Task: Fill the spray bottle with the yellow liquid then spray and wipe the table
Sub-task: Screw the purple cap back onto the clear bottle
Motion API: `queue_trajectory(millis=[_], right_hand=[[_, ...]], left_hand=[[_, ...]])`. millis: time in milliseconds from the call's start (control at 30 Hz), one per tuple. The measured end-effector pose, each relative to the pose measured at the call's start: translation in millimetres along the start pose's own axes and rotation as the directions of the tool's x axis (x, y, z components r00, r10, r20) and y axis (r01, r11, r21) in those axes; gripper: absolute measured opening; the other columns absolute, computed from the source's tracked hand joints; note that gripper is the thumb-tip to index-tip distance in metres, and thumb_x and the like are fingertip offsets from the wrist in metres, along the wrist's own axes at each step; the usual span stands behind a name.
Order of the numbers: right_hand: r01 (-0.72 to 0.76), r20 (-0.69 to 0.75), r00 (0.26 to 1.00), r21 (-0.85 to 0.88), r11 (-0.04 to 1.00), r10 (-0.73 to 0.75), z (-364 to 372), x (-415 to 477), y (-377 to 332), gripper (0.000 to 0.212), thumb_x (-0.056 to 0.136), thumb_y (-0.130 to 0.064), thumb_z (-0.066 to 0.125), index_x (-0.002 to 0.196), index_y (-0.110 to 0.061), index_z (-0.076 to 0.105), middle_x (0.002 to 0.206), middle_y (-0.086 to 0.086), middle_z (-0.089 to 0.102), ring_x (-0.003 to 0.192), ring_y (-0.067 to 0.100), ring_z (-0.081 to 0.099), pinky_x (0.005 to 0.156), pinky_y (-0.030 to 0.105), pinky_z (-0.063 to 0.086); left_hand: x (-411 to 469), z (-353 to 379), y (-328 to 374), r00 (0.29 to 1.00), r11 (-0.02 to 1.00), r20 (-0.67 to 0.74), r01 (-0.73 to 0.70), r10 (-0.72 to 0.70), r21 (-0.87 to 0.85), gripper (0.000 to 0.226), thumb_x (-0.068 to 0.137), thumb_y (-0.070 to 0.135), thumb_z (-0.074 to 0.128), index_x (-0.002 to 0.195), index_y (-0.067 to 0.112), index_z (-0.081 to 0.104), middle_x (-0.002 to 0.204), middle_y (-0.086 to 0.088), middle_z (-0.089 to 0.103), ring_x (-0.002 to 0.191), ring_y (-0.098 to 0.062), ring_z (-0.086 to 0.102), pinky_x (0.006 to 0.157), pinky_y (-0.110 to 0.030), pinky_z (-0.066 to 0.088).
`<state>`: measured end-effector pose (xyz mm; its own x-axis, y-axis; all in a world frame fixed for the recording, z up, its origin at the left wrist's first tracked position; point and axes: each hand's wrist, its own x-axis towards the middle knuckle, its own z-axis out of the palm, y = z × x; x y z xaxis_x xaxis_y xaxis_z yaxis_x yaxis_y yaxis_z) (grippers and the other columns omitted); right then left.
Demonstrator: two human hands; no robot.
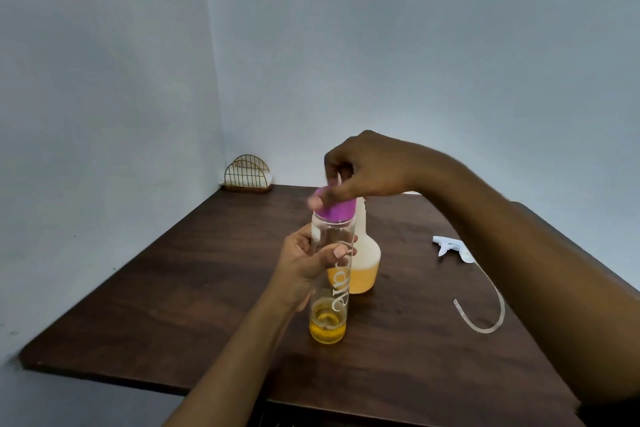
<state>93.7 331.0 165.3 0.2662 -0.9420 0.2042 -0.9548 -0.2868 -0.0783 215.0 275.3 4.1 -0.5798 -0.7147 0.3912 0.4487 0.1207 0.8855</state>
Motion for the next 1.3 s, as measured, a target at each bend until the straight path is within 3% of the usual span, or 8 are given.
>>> queue_trajectory(millis=[100, 200, 300, 467, 600, 667, 833, 1300], right_hand=[[-0.081, -0.119, 0.989, 0.021, 0.997, 0.083, 5, -1, 0, 0.06, 0.073, -0.075, 0.045, 0.073, -0.017, 0.059, 0.073, -0.003, 0.062, 0.067, 0.011, 0.056, 0.058, 0.025, 0.041], [-0.03, 0.169, 0.985, 0.381, 0.924, -0.037, -7, -12, 14, 0.034, 0.083, -0.048, 0.058, 0.114, -0.032, 0.059, 0.118, -0.017, 0.06, 0.106, 0.004, 0.059, 0.08, 0.02, 0.053], [0.031, 0.235, 0.961, 0.429, 0.903, -0.145, -3, -14, 21, 0.042, 0.083, -0.024, 0.069, 0.121, -0.037, 0.056, 0.119, -0.028, 0.056, 0.112, -0.008, 0.053, 0.086, 0.005, 0.044], [-0.057, -0.099, 0.992, 0.171, 0.984, 0.075, 12, -7, 0, 0.045, 0.063, -0.06, 0.075, 0.085, -0.023, 0.062, 0.078, -0.009, 0.062, 0.073, 0.008, 0.057, 0.061, 0.023, 0.041], [-0.25, -0.357, 0.921, -0.233, 0.94, 0.156, 29, -7, -21, 0.076, 0.063, -0.088, 0.034, 0.071, -0.015, 0.054, 0.066, -0.004, 0.053, 0.065, 0.013, 0.05, 0.058, 0.028, 0.037], [-0.242, -0.333, 0.922, -0.092, 0.966, 0.199, 20, -13, -15, 0.08, 0.065, -0.085, 0.024, 0.078, -0.015, 0.06, 0.073, -0.003, 0.06, 0.07, 0.015, 0.056, 0.064, 0.029, 0.042], [0.003, 0.161, 0.984, 0.408, 0.913, -0.075, 2, -21, 19, 0.037, 0.086, -0.028, 0.065, 0.121, -0.037, 0.056, 0.121, -0.024, 0.057, 0.114, -0.004, 0.052, 0.086, 0.007, 0.045], [-0.069, -0.141, 0.979, 0.45, 0.891, 0.147, 23, -22, 6, 0.04, 0.069, -0.03, 0.081, 0.107, -0.023, 0.071, 0.098, -0.009, 0.072, 0.087, -0.003, 0.064, 0.076, 0.011, 0.049]], left_hand=[[0, 0, 0, 1.0, 1.0, 0.004, 0.001, -0.001, -0.013, 0.075, 0.033, 0.05, 0.091, 0.093, 0.01, 0.067, 0.084, -0.007, 0.074, 0.073, -0.017, 0.07, 0.065, -0.027, 0.056], [1, -1, 0, 1.0, 1.0, 0.014, 0.004, -0.004, -0.016, 0.074, 0.032, 0.05, 0.09, 0.091, 0.012, 0.068, 0.084, -0.007, 0.074, 0.073, -0.016, 0.07, 0.065, -0.027, 0.056], [1, 0, 0, 1.0, 1.0, 0.019, 0.006, -0.006, -0.014, 0.074, 0.033, 0.051, 0.09, 0.092, 0.012, 0.068, 0.084, -0.008, 0.074, 0.073, -0.016, 0.07, 0.064, -0.027, 0.057], [0, 2, 0, 1.0, 1.0, -0.019, 0.002, -0.002, -0.026, 0.08, 0.032, 0.05, 0.091, 0.093, 0.005, 0.064, 0.084, -0.009, 0.074, 0.071, -0.016, 0.07, 0.063, -0.027, 0.056], [0, 1, 0, 1.0, 0.999, -0.021, 0.013, -0.014, -0.034, 0.08, 0.031, 0.049, 0.091, 0.093, 0.005, 0.064, 0.083, -0.008, 0.074, 0.072, -0.016, 0.07, 0.063, -0.027, 0.056], [0, 0, 0, 1.0, 0.999, -0.008, 0.021, -0.021, -0.036, 0.08, 0.032, 0.048, 0.091, 0.094, 0.005, 0.064, 0.083, -0.007, 0.074, 0.072, -0.016, 0.07, 0.063, -0.026, 0.056], [2, -4, 3, 0.998, 0.998, 0.033, 0.056, -0.055, -0.024, 0.084, 0.033, 0.049, 0.09, 0.1, 0.007, 0.063, 0.086, -0.007, 0.074, 0.076, -0.017, 0.07, 0.066, -0.028, 0.056], [-2, -1, -2, 0.999, 0.999, -0.032, -0.023, 0.022, -0.033, 0.066, 0.035, 0.046, 0.092, 0.088, 0.011, 0.071, 0.083, -0.01, 0.074, 0.07, -0.018, 0.07, 0.063, -0.028, 0.057]])
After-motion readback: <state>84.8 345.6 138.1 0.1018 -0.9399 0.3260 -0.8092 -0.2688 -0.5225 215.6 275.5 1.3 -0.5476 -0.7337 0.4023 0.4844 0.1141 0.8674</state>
